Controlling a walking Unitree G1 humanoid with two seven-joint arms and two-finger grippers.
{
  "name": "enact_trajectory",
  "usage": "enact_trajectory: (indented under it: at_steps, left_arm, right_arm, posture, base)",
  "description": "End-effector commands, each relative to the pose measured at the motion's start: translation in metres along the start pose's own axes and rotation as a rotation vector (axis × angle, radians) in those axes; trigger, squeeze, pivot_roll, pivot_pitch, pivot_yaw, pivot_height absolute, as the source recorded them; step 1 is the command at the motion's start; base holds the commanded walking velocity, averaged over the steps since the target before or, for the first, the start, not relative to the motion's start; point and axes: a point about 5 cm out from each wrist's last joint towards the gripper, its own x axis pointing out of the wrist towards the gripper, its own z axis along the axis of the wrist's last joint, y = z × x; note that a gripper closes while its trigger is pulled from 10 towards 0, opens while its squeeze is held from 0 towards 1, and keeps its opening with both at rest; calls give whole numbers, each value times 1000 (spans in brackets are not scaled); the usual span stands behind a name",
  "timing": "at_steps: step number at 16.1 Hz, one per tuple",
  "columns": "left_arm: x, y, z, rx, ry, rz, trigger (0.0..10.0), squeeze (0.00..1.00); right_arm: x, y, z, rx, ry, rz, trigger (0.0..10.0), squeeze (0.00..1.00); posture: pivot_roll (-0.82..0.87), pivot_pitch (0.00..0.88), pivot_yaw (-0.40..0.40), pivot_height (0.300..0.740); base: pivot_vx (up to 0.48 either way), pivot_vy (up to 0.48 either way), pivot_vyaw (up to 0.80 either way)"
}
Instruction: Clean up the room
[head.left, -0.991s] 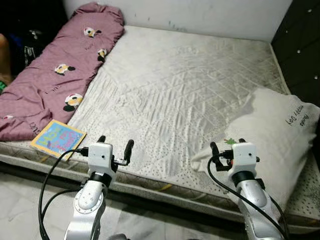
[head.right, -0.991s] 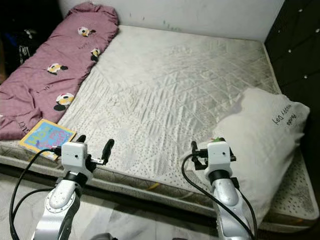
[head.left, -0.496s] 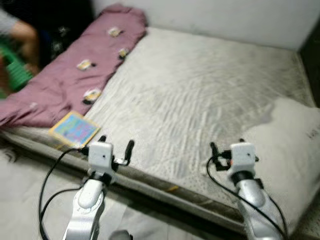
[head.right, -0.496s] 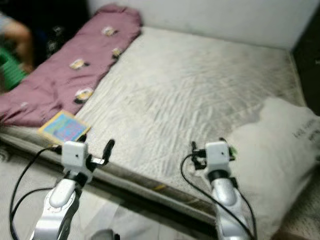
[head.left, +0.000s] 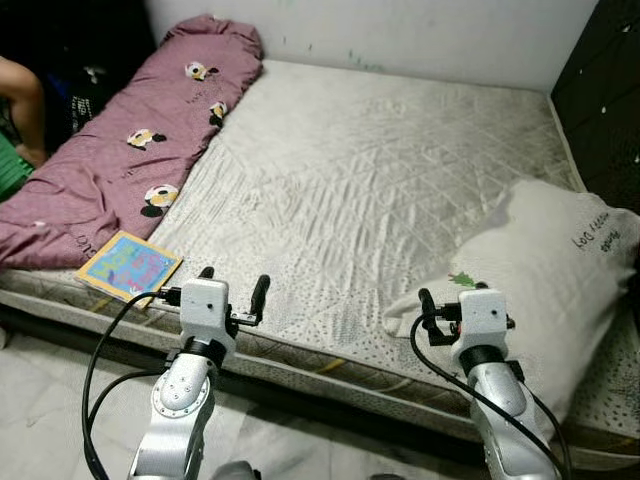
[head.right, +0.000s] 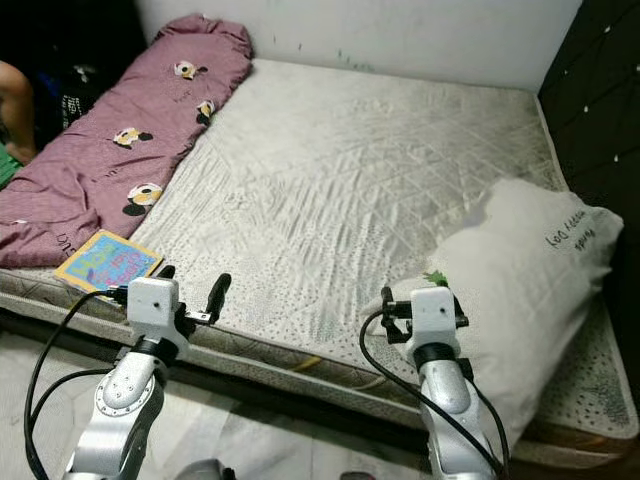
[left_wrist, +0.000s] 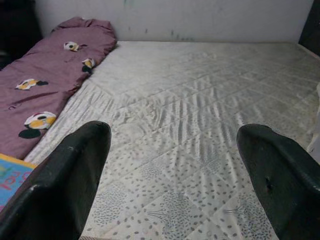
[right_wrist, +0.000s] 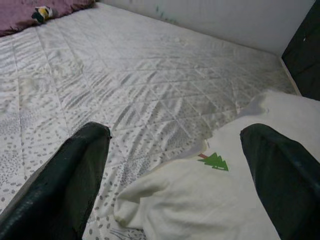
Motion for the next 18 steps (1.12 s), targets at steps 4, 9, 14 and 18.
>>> enact_trajectory:
  at_steps: [4,9,14,18]
  left_arm:
    - [4,1,-2,0,12,13,10000,0]
    - [4,1,-3,-3,12,9,10000,0]
    - [5,0,-1,-23,4,8,10000,0]
    - [5,-2,0,-32,-2,-3,10000,0]
  right_arm:
    - [4,-4,0,-1,-1,-17,10000,0]
    - [4,-6,-1,-4,-2,-27,10000,0]
    - [2,-6,-3,-7,1,-27,10000,0]
    - [1,-7,-5,-9,10,-29,10000,0]
  posture:
    - [-57,8,17,740]
    - [-60,5,23,740]
    - [-63,3,25,740]
    - [-62,3,23,740]
  base:
    - [0,-370,0]
    - [0,-371,0]
    - [0,-210,0]
    - [0,0,-572]
